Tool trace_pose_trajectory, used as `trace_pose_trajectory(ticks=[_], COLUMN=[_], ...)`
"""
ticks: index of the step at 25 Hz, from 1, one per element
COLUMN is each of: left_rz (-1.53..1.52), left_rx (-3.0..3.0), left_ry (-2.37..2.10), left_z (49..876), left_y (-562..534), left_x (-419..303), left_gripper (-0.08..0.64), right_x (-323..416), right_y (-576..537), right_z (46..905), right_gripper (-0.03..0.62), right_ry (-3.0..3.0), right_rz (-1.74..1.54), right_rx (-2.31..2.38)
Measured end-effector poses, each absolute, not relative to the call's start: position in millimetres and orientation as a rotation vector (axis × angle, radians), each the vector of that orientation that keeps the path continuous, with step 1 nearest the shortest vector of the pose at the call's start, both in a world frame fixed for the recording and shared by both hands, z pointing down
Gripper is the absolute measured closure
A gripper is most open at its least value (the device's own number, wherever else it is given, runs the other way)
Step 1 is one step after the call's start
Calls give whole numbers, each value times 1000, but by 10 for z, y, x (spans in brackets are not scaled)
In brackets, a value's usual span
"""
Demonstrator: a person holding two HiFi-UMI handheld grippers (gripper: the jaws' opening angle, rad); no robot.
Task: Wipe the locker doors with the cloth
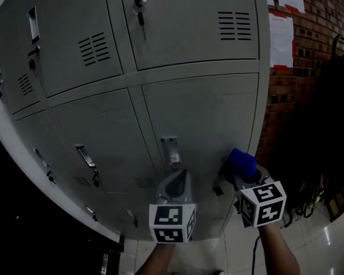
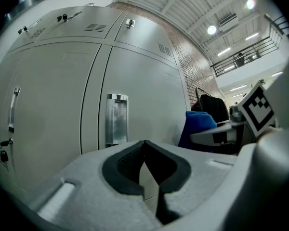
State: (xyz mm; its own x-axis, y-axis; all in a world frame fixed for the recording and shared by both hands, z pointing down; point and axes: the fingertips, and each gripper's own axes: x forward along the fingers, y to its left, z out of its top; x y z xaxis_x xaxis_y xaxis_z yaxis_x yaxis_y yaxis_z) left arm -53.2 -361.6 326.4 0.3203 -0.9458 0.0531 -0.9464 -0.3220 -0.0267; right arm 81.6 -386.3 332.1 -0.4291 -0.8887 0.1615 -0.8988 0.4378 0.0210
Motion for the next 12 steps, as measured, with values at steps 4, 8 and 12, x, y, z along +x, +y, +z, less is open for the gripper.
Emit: trace_pose_trajectory(ticks=[4, 8, 12], left_rz=[72, 44, 31], left_rx=[2543, 2517, 2501], left_ry=[-1872, -1939, -1999], left_z=[3117, 2960, 2804], left_y=[-3616, -3616, -3585], left_x=[-690, -938, -1164], left_gripper=[557, 557, 557], right_x=[369, -148, -648], right_y=[-3697, -3650, -3579], right_z=[3005, 2802, 2642], right_gripper=[506, 506, 506], right_ry=[-2686, -2781, -2841], right_rz=[76, 42, -12], right_rx=[1455, 1300, 1154])
